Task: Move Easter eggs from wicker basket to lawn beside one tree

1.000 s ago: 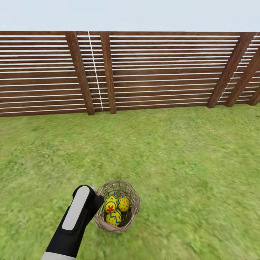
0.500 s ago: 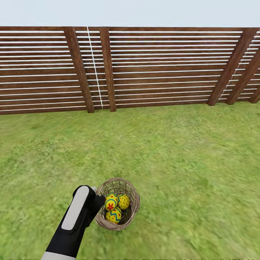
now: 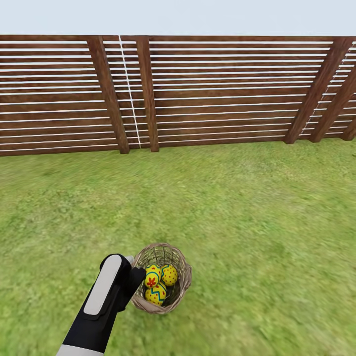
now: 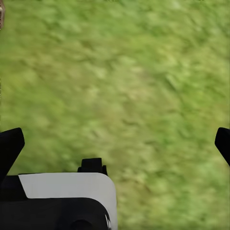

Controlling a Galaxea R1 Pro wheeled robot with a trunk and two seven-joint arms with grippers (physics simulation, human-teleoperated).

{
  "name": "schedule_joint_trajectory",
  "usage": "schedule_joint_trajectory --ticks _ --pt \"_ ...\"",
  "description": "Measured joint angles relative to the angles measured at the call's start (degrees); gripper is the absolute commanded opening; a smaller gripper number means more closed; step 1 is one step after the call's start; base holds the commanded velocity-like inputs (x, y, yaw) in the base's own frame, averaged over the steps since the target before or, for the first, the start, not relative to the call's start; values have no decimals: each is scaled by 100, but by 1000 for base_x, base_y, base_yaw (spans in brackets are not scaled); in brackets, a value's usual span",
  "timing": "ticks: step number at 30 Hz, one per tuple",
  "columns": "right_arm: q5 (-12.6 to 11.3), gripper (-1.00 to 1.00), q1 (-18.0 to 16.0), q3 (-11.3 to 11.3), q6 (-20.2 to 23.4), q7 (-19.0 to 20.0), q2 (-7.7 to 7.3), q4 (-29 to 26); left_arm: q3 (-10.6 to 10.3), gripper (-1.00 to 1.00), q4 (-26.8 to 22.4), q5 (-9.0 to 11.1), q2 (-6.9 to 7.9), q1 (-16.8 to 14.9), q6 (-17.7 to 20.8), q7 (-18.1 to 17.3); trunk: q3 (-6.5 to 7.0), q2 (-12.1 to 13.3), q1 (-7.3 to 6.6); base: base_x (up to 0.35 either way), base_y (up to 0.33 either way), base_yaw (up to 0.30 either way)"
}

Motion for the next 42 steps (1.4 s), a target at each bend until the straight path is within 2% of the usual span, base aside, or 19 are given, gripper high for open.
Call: schedule_joint_trajectory --ticks 3,7,11,15,42 --pt "0 100 0 0 0 1 2 3 0 100 0 8 0 0 -2 0 0 0 0 0 0 0" --pt "0 100 0 0 0 0 1 1 19 100 0 21 0 0 -6 0 -71 -159 87 0 0 0" --pt "0 100 0 0 0 1 2 1 25 100 39 255 0 0 -88 -1 -143 -320 175 0 0 0" --pt "0 100 0 0 0 1 0 0 13 100 138 360 0 0 -235 -6 -215 -480 263 0 0 0" --pt "0 100 0 -8 0 1 -6 -8 15 100 166 376 0 0 -268 -24 -700 -1564 856 0 0 0"
